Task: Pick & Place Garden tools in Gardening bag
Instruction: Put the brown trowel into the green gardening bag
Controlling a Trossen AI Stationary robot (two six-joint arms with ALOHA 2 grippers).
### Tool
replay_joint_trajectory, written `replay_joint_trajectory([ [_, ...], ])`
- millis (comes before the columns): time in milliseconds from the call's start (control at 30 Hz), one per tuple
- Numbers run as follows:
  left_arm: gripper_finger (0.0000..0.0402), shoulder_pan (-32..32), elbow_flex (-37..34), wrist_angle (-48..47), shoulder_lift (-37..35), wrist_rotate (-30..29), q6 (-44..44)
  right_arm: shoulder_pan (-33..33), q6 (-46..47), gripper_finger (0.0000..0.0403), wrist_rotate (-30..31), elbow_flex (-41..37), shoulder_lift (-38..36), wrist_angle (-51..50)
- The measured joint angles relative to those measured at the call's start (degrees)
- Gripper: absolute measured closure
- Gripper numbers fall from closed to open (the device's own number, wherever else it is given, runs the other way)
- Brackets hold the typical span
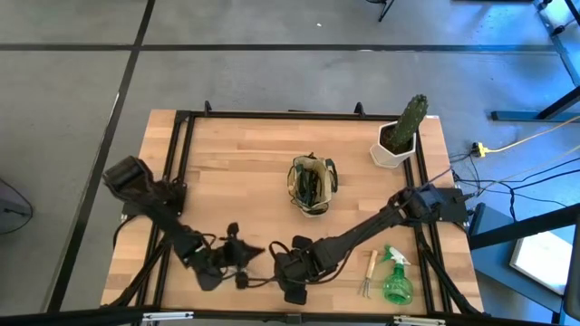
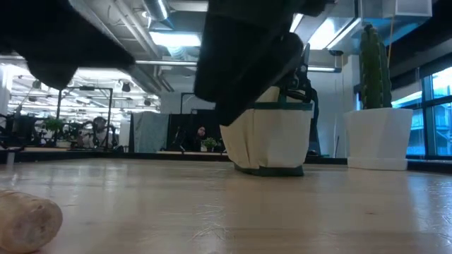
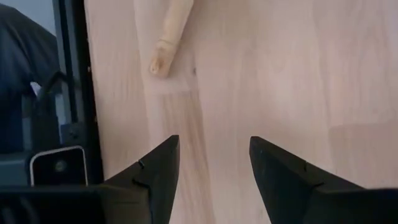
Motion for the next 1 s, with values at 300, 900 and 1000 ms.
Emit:
replay_joint_trajectory([
  [300,0.0381,-6.5,5.4,5.1,-1.4,14.0,15.1,2.1,-15.0,0.0206,2.5,0.0,0.0,-0.7],
  [900,0.0241,-1.2,25.8,-49.0,3.7,35.3,11.2,4.0,-7.2,0.0206,12.1,0.0,0.0,-16.2],
  [1000,0.0212,-1.4,25.8,-50.3,4.4,35.3,13.2,4.7,-6.6,0.0206,12.8,0.0,0.0,-16.3],
])
